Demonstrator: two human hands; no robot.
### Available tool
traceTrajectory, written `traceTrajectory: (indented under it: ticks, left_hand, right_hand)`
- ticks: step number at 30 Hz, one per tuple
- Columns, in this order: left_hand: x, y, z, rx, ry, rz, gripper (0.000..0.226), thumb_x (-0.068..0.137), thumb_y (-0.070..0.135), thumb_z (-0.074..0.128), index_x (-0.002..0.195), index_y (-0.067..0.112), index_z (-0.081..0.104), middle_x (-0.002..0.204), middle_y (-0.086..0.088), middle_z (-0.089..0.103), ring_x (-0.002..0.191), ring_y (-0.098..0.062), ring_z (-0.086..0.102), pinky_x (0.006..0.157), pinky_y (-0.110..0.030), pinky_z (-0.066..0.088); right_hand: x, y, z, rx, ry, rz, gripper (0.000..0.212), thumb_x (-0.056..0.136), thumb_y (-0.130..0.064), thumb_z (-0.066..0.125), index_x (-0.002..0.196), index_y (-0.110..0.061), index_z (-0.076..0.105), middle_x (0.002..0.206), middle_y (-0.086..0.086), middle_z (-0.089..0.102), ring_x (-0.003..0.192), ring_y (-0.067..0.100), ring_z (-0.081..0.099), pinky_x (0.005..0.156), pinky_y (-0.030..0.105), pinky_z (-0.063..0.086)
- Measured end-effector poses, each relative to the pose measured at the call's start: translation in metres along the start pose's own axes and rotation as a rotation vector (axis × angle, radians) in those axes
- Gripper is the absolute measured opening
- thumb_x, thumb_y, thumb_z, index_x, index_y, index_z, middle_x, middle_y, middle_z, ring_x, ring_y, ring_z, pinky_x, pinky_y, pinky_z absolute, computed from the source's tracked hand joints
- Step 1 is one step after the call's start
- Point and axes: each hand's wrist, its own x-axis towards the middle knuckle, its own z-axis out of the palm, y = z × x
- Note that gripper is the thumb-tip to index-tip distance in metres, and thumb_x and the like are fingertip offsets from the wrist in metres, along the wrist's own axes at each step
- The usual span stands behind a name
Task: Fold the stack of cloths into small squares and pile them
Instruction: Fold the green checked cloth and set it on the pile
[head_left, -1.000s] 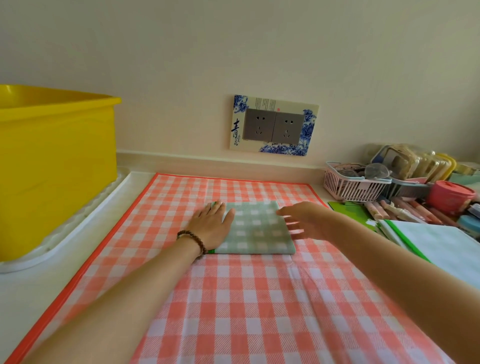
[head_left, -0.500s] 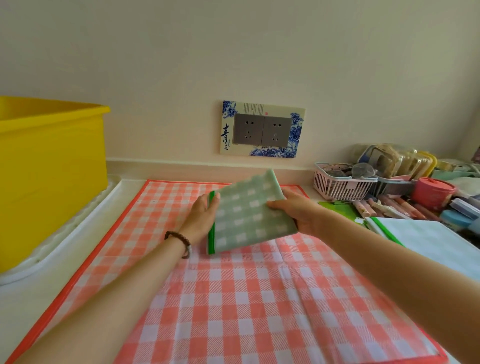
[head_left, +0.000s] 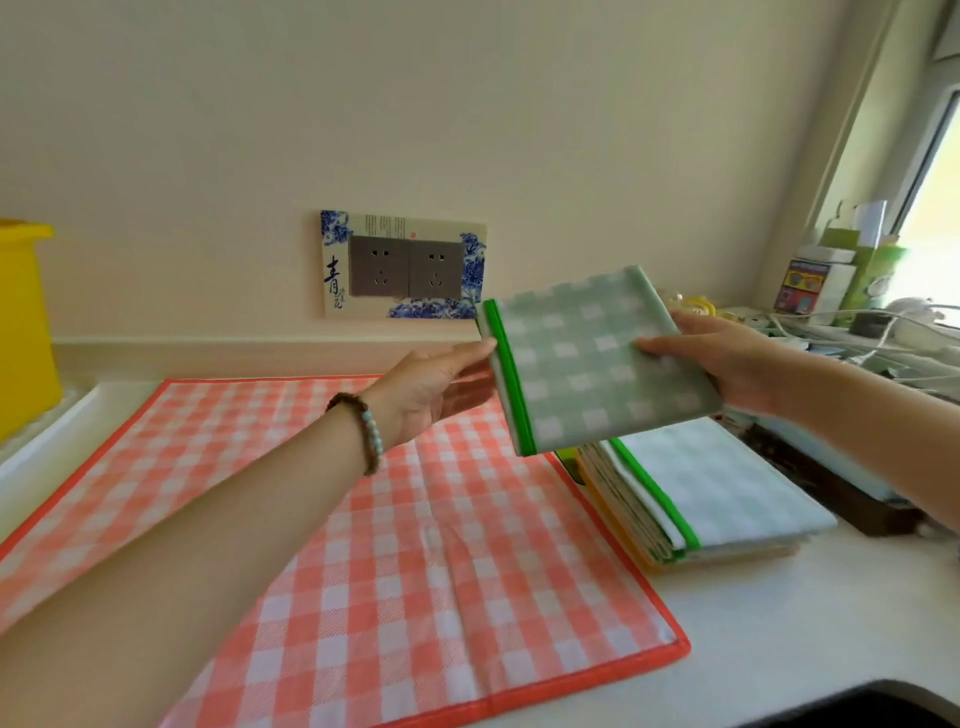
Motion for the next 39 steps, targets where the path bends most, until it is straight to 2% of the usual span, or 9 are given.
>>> traceTrajectory:
  ticks: [5,9,14,18,22,26,34,36,39]
  left_hand:
    - [0.014,-0.023,0.06,-0.013,-0.056,-0.041,0.01,0.085,0.017,0.067,0.091,0.01,0.064,0.074,-0.001,0.071,0.06,-0.01,0.067,0.057,-0.018,0.056]
    - [0.021,-0.048,0.092,0.013,-0.064,-0.131,0.012,0.084,0.01,0.067,0.094,0.006,0.063,0.073,-0.005,0.07,0.054,-0.011,0.066,0.05,-0.018,0.055]
    - [0.024,-0.076,0.107,0.085,-0.064,-0.215,0.009,0.084,0.011,0.068,0.092,0.009,0.064,0.07,-0.002,0.071,0.055,-0.008,0.067,0.046,-0.017,0.052]
    - [0.025,-0.087,0.108,0.138,-0.038,-0.257,0.018,0.083,0.013,0.069,0.099,0.007,0.061,0.077,-0.004,0.069,0.053,-0.007,0.065,0.045,-0.017,0.052]
    - [0.027,-0.091,0.108,0.162,-0.012,-0.259,0.021,0.083,0.014,0.07,0.102,0.007,0.063,0.08,-0.004,0.069,0.053,-0.006,0.065,0.044,-0.017,0.051]
    - [0.028,-0.094,0.106,0.213,0.006,-0.258,0.02,0.081,0.018,0.072,0.096,0.01,0.061,0.085,-0.004,0.068,0.062,-0.008,0.064,0.045,-0.017,0.052]
    - [0.022,-0.095,0.098,0.268,0.039,-0.232,0.052,0.076,0.031,0.075,0.118,0.008,0.056,0.111,-0.009,0.066,0.074,-0.01,0.064,0.048,-0.017,0.051]
    - [0.019,-0.092,0.093,0.279,0.031,-0.213,0.054,0.076,0.035,0.075,0.119,0.01,0.054,0.113,-0.009,0.066,0.081,-0.012,0.066,0.055,-0.02,0.055]
    - [0.015,-0.084,0.082,0.371,0.039,-0.129,0.056,0.079,0.038,0.072,0.123,0.012,0.051,0.119,-0.008,0.061,0.095,-0.014,0.063,0.077,-0.027,0.057]
  right_hand:
    - [-0.019,0.02,-0.053,-0.065,0.101,0.084,0.031,0.089,-0.011,0.058,0.119,-0.016,0.055,0.1,0.006,0.066,0.081,0.02,0.063,0.059,0.029,0.058]
    - [-0.023,0.044,-0.082,-0.132,0.139,0.211,0.038,0.086,-0.016,0.063,0.124,-0.018,0.056,0.111,0.011,0.065,0.093,0.026,0.063,0.08,0.04,0.053]
    - [-0.022,0.076,-0.096,-0.196,0.134,0.34,0.046,0.082,-0.023,0.069,0.126,-0.014,0.057,0.117,0.012,0.064,0.103,0.028,0.062,0.093,0.042,0.05]
    - [-0.012,0.095,-0.101,-0.261,0.141,0.386,0.067,0.063,-0.033,0.08,0.125,-0.018,0.06,0.12,0.008,0.062,0.109,0.029,0.059,0.101,0.044,0.046]
    - [-0.005,0.101,-0.104,-0.3,0.14,0.367,0.054,0.076,-0.03,0.074,0.127,-0.02,0.058,0.124,0.008,0.059,0.112,0.027,0.055,0.104,0.043,0.042]
    - [-0.005,0.109,-0.104,-0.348,0.127,0.355,0.059,0.074,-0.037,0.075,0.129,-0.024,0.057,0.126,0.005,0.057,0.115,0.027,0.054,0.105,0.043,0.041]
    - [-0.012,0.105,-0.102,-0.444,0.097,0.308,0.061,0.079,-0.041,0.069,0.134,-0.023,0.051,0.137,0.001,0.048,0.124,0.026,0.047,0.109,0.039,0.036]
    - [-0.015,0.095,-0.099,-0.552,0.113,0.203,0.063,0.084,-0.04,0.064,0.139,-0.019,0.044,0.145,0.001,0.041,0.131,0.024,0.04,0.11,0.036,0.033]
    - [-0.02,0.069,-0.088,-0.69,0.118,0.072,0.066,0.086,-0.044,0.06,0.142,-0.017,0.039,0.152,0.002,0.03,0.136,0.023,0.033,0.108,0.031,0.028]
